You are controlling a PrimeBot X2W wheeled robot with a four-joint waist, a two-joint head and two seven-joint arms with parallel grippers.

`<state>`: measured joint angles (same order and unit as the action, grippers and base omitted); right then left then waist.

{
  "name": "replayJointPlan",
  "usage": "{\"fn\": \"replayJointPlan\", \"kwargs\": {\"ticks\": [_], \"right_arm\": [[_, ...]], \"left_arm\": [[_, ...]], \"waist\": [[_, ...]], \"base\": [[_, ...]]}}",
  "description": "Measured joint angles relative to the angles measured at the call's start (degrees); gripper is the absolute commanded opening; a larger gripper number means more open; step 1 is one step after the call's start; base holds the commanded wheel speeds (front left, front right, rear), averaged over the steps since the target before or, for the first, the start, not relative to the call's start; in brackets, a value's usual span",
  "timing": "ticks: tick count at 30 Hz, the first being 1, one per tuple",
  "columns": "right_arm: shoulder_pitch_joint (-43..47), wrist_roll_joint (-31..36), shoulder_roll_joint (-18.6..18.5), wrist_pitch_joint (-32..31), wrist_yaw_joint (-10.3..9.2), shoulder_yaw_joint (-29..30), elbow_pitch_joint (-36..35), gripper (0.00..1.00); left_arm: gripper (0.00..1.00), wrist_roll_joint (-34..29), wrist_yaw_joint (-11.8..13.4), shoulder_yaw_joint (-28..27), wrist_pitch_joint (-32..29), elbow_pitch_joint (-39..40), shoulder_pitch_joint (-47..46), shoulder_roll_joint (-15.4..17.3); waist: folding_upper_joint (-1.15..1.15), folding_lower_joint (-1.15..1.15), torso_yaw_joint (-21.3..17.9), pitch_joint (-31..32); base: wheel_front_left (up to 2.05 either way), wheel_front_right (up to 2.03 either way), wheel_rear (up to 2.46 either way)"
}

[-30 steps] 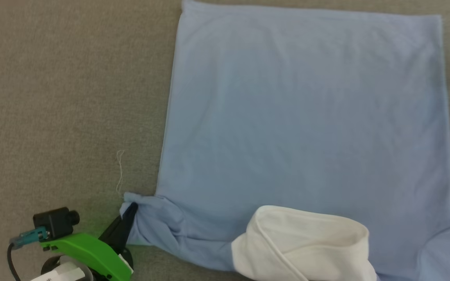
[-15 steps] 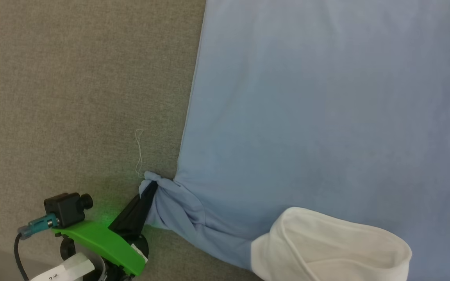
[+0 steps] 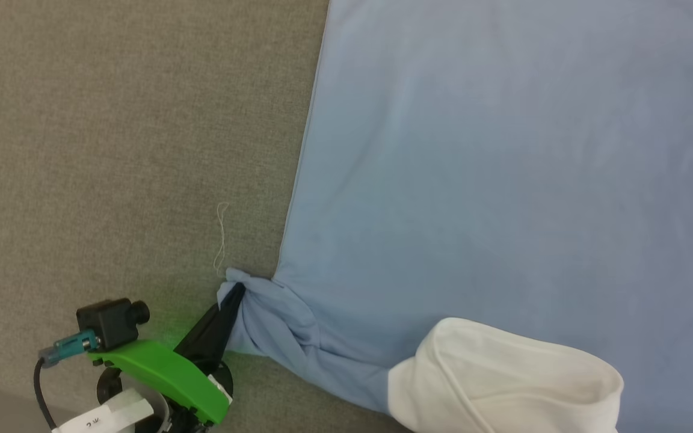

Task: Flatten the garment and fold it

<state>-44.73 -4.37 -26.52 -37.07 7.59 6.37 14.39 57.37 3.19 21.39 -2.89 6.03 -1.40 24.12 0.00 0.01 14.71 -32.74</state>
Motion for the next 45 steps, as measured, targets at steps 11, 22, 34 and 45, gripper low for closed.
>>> {"fn": "replayJointPlan", "kwargs": {"ticks": [11, 22, 34, 45], "right_arm": [[28.0, -0.3, 6.2, 12.0, 0.01, 11.5, -8.5, 0.00], [44.4, -4.9, 15.4, -4.0, 0.01, 20.7, -11.5, 0.00], [45.8, -7.4, 16.1, -6.7, 0.01, 20.3, -8.7, 1.00], [34.6, -10.4, 10.0, 18.0, -0.01, 4.6, -12.4, 1.00]], "left_arm": [[0.00, 0.0, 5.3, -1.8, -1.6, 0.1, 7.6, 3.6], [0.00, 0.1, 7.0, -1.9, -3.1, 2.5, 10.6, 5.2], [0.00, 0.1, 7.4, -1.1, -4.1, 3.2, 10.8, 5.4], [0.00, 0.1, 6.9, 0.3, -4.4, 2.1, 10.4, 5.0]], "waist": [[0.00, 0.00, -5.0, 11.0], [0.00, -0.01, -11.5, 17.8], [0.00, -0.01, -13.4, 20.5], [0.00, -0.01, -11.7, 20.3]], "base": [[0.00, 0.00, 0.00], [0.00, 0.00, 0.00], [0.00, 0.00, 0.00], [0.00, 0.00, 0.00]]}}
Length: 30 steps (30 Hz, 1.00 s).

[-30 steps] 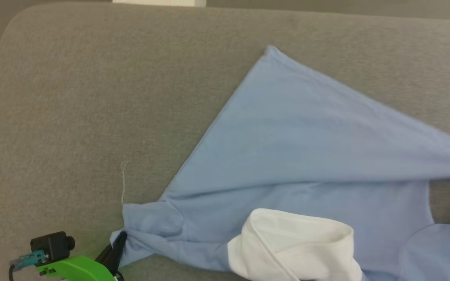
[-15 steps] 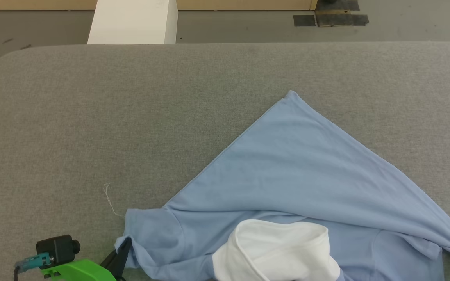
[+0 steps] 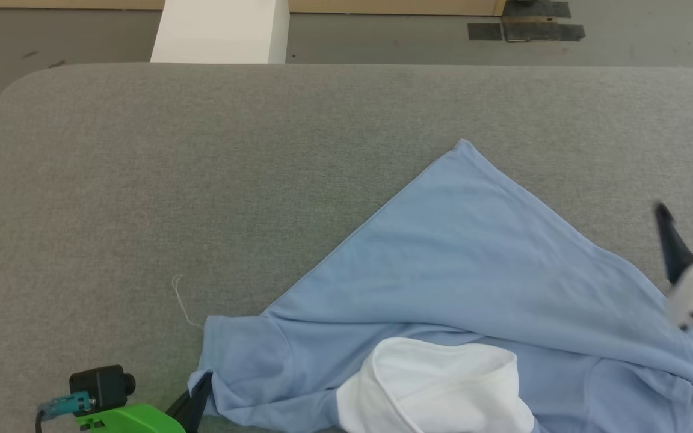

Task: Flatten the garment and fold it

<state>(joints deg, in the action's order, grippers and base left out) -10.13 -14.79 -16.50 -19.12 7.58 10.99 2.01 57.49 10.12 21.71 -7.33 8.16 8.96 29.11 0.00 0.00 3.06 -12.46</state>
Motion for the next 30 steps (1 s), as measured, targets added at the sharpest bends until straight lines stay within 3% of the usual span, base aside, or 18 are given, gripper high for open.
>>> {"fn": "replayJointPlan", "kwargs": {"ticks": [5, 11, 21, 30], "right_arm": [[-8.4, -0.8, -1.6, 8.6, 0.00, -11.2, 2.2, 1.00], [-18.3, -3.3, -2.1, 9.7, 0.00, -21.6, 10.9, 1.00], [-32.1, -7.5, -3.8, -2.3, 0.00, -28.8, 28.9, 1.00], [-38.3, -6.4, -4.1, -13.3, 0.00, -32.0, 35.8, 1.00]], "left_arm": [[0.00, 0.0, -0.5, 0.8, -0.2, -0.6, -0.8, -0.3], [0.00, -0.2, -1.1, 1.5, -0.2, -1.2, -2.8, -0.7], [0.00, -1.0, -3.1, 3.2, -0.1, -3.4, -6.6, -3.1], [0.00, -1.1, -4.6, 3.7, 1.2, -5.1, -8.6, -4.7]], "waist": [[0.00, 0.00, 1.3, -0.4], [0.00, 0.00, 3.3, -1.8], [0.00, 0.00, 7.2, -6.1], [0.00, 0.00, 10.5, -9.7]], "base": [[0.00, 0.00, 0.00], [0.00, 0.00, 0.00], [0.00, 0.00, 0.00], [0.00, 0.00, 0.00]]}}
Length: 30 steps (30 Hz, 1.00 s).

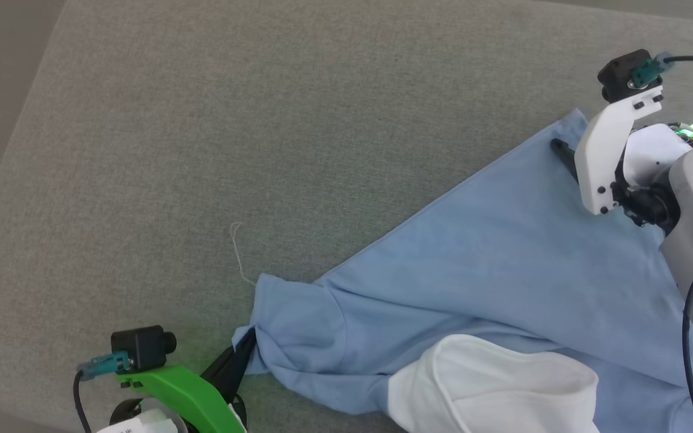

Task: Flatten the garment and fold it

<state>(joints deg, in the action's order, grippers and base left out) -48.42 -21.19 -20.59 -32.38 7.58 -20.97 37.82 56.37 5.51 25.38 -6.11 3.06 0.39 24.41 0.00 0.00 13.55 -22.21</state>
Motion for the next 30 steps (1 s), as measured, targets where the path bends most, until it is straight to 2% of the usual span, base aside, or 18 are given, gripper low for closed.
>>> {"fn": "replayJointPlan", "kwargs": {"ticks": [2, 3, 4, 5, 6, 9, 11, 16, 22, 25, 30], "right_arm": [[-1.1, 0.7, 0.0, -2.8, 0.00, 0.1, 1.0, 0.98], [-1.8, 1.2, 0.1, -4.3, 0.00, 0.2, 1.2, 0.53], [-2.3, 1.6, 0.2, -5.3, 0.01, 0.4, 1.3, 0.41], [-2.6, 2.0, 0.3, -6.2, 0.01, 0.7, 1.4, 0.09], [-2.8, 2.3, 0.4, -6.5, 0.01, 0.7, 1.3, 0.00], [-2.4, 3.3, 0.7, -5.2, 0.01, 1.2, 0.5, 0.00], [-1.2, 3.6, 0.8, -1.7, 0.01, 1.9, -0.5, 0.00], [4.8, 3.0, 1.2, 12.4, 0.01, 4.9, -4.7, 0.00], [14.0, 2.4, 1.6, 23.3, 0.01, 7.1, -10.9, 0.00], [18.8, 2.3, 1.7, 25.4, 0.01, 9.5, -15.0, 0.00], [26.3, 2.0, 1.4, 24.4, 0.01, 14.3, -24.3, 0.00]], "left_arm": [[0.00, 0.0, -0.2, 0.0, 0.2, -0.4, -0.3, -0.2], [0.00, 0.0, -0.4, 0.0, 0.4, -0.5, -0.4, -0.3], [0.00, 0.0, -0.4, 0.0, 0.5, -0.6, -0.4, -0.3], [0.00, 0.0, -0.4, 0.0, 0.6, -0.6, -0.4, -0.4], [0.00, 0.0, -0.5, 0.0, 0.6, -0.7, -0.4, -0.5], [0.00, 0.0, -0.5, 0.0, 0.7, -0.9, -0.4, -0.5], [0.00, 0.0, -0.5, 0.0, 0.7, -1.1, -0.4, -0.5], [0.00, 0.0, -0.4, -0.1, 1.0, -1.5, -0.2, -0.3], [0.00, -0.5, 0.3, -1.3, 2.8, -0.6, 2.1, 1.2], [0.00, -1.1, 0.6, -2.5, 5.0, 1.0, 2.9, 1.9], [0.00, -3.3, 0.8, -5.1, 8.3, 5.5, 2.4, 3.7]], "waist": [[0.00, 0.00, 0.5, -0.5], [0.00, 0.00, 0.7, -0.7], [0.00, 0.00, 0.8, -0.8], [0.00, 0.00, 0.9, -0.9], [0.00, 0.00, 0.9, -1.0], [0.00, 0.00, 0.6, -0.8], [0.00, 0.00, 0.5, -0.5], [0.00, 0.00, -0.1, 1.4], [0.00, 0.00, -1.9, 4.7], [0.00, 0.00, -3.2, 6.5], [0.00, 0.00, -6.2, 9.1]], "base": [[0.00, 0.00, 0.00], [0.00, 0.00, 0.00], [0.00, 0.00, 0.00], [0.00, 0.00, 0.00], [0.00, 0.00, 0.00], [0.00, 0.00, 0.00], [0.00, 0.00, 0.00], [0.00, 0.00, 0.00], [0.00, 0.00, 0.00], [0.00, 0.00, 0.00], [0.00, 0.00, 0.00]]}}
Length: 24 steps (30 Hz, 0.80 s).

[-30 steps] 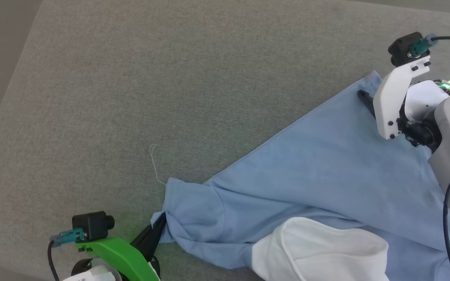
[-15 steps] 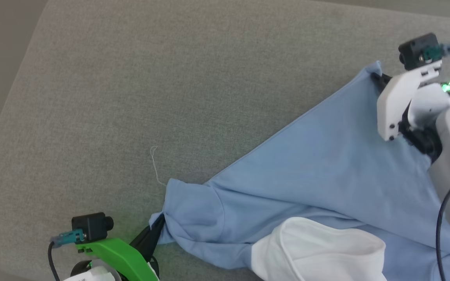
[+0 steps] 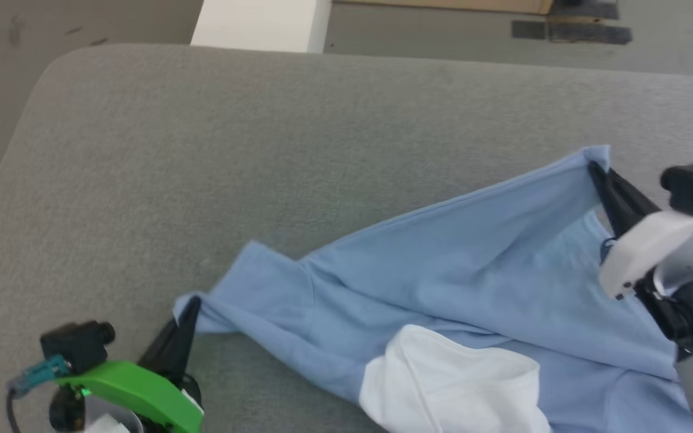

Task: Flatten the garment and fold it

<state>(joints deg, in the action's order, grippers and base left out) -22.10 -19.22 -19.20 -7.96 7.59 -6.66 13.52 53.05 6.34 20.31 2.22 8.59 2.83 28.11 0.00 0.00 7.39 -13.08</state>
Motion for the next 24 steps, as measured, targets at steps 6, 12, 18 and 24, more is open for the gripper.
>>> {"fn": "replayJointPlan", "kwargs": {"ticks": [6, 12, 18, 24], "right_arm": [[3.6, 0.3, -1.9, -7.3, 0.00, 5.8, -12.8, 0.00], [0.6, 1.2, -4.7, -16.4, 0.00, 8.7, -23.2, 0.00], [-9.6, 1.4, -7.8, -24.5, 0.00, 8.7, -26.8, 0.00], [-23.5, 1.2, -9.0, -28.7, 0.00, 6.2, -22.6, 0.00]], "left_arm": [[0.00, -2.2, -0.7, -2.2, -1.1, 6.7, -7.7, 4.0], [0.00, -1.8, -3.4, -3.3, -5.2, 9.5, -21.6, 5.4], [0.00, -1.0, -4.6, -4.0, -8.8, 7.9, -37.4, 4.6], [0.00, -0.1, -4.3, -5.0, -10.6, 1.9, -53.8, 1.0]], "waist": [[0.00, 0.00, -3.3, 2.7], [0.00, 0.00, -6.3, 4.1], [0.00, 0.00, -8.0, 3.4], [0.00, 0.00, -8.8, 0.5]], "base": [[0.00, 0.00, 0.00], [0.00, 0.00, 0.00], [0.00, 0.00, 0.00], [0.00, 0.00, 0.00]]}}
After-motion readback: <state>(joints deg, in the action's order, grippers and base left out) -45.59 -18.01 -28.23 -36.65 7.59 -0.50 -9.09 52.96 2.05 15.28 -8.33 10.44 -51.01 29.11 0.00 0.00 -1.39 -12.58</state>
